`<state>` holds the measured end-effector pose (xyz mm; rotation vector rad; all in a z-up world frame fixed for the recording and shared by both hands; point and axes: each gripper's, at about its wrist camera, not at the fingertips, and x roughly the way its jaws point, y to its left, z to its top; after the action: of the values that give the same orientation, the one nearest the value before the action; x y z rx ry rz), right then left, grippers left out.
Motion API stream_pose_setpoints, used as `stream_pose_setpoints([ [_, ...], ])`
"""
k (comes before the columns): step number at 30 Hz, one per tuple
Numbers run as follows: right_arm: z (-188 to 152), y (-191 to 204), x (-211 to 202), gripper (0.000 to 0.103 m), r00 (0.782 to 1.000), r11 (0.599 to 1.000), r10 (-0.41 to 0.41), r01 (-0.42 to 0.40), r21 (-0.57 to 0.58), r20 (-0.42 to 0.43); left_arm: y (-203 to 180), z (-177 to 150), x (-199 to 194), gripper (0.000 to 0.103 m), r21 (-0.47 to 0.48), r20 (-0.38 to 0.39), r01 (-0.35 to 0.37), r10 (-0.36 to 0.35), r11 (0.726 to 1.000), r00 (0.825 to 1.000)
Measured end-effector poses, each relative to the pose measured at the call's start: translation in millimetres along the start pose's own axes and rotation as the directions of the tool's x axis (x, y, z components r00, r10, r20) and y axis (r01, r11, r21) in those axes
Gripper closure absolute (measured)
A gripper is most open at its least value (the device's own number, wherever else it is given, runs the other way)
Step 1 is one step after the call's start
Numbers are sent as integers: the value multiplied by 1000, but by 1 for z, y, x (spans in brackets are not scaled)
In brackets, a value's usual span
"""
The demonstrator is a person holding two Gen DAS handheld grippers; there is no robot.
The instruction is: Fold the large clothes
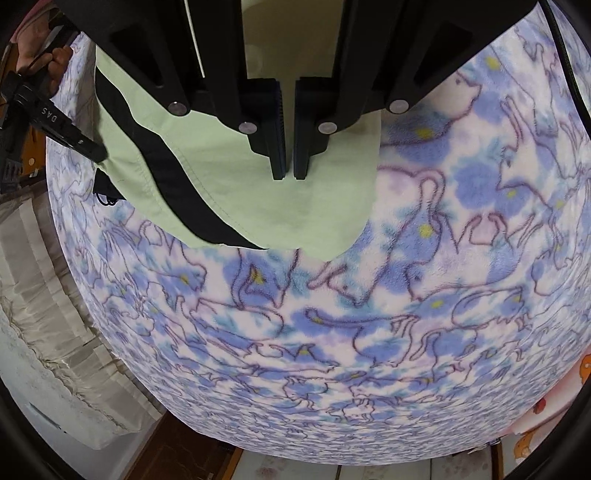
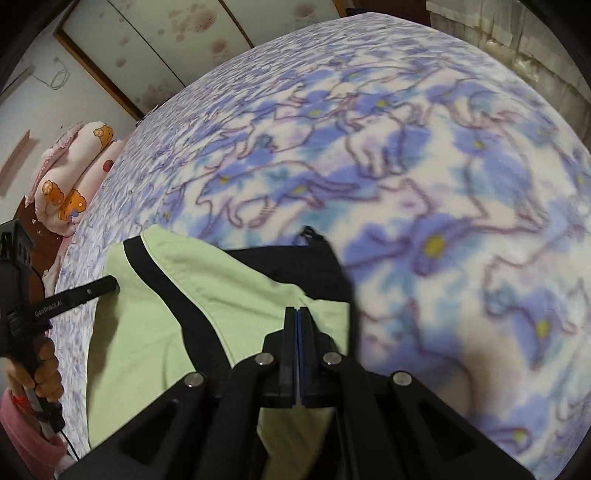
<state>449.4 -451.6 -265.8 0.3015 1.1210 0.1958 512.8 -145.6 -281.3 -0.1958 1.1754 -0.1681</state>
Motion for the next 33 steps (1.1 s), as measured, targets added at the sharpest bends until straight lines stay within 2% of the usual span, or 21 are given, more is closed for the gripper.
stream_pose_setpoints([
  [2, 3, -3, -9, 103, 999, 1000, -31, 31, 6, 8, -3, -1, -5, 98, 18, -14, -25, 26, 1000, 1000],
  [4, 7, -7, -24, 103, 994, 994, -107, 106, 21, 31, -8, -1, -16, 98, 44, -14, -44, 44, 998, 999],
  [6, 8, -14, -39, 103, 993, 993, -111, 109, 50, 42, -11, -1, -31, 98, 58, -12, -43, 44, 997, 999],
  [8, 6, -17, -56, 103, 998, 996, -44, 40, 81, 50, -15, -4, -44, 96, 60, -22, -15, 16, 998, 1000],
  [10, -1, -10, -67, 103, 997, 995, 54, -59, 81, 55, -21, -14, -54, 89, 57, -36, 11, -9, 998, 999],
  [13, -16, 3, -60, 103, 977, 971, 213, -214, 104, 19, -27, -35, -53, 89, 43, -69, 37, -34, 998, 997],
  [14, -25, 8, -51, 103, 969, 963, 246, -242, 118, -13, -28, -41, -50, 89, 39, -83, 32, -29, 999, 996],
  [15, -30, 15, -42, 103, 970, 966, 239, -232, 117, -47, -29, -50, -45, 89, 34, -102, 20, -16, 999, 995],
  [18, -56, 32, -18, 103, 985, 994, 110, -106, 36, -134, -26, -73, -34, 89, 14, -145, -6, 8, 1000, 989],
  [22, -72, 11, -16, 103, 986, 997, 25, -12, 80, -162, -17, -88, -42, 89, -8, -146, 4, -5, 1000, 989],
  [24, -73, -5, -25, 103, 983, 991, -81, 97, 90, -166, -11, -91, -49, 89, -24, -157, 4, -8, 1000, 988],
  [25, -74, -11, -28, 103, 982, 988, -98, 115, 104, -163, -8, -92, -53, 89, -27, -160, 0, -4, 1000, 987],
  [26, -74, -21, -32, 103, 982, 984, -82, 107, 145, -169, -5, -95, -58, 89, -29, -164, -11, 6, 1000, 986],
  [27, -74, -28, -36, 103, 983, 980, -59, 90, 180, -171, -2, -97, -63, 84, -27, -168, -21, 16, 999, 986],
  [28, -74, -35, -41, 103, 986, 975, -40, 75, 209, -165, 0, -98, -66, 74, -24, -170, -27, 23, 999, 985],
  [31, -76, -44, -57, 103, 990, 967, 35, 0, 254, -136, 14, -105, -78, 57, -32, -177, -16, 10, 999, 984],
  [33, -80, -54, -62, 102, 982, 944, 141, -95, 317, -125, 25, -110, -82, 55, -51, -196, 13, -23, 999, 980],
])
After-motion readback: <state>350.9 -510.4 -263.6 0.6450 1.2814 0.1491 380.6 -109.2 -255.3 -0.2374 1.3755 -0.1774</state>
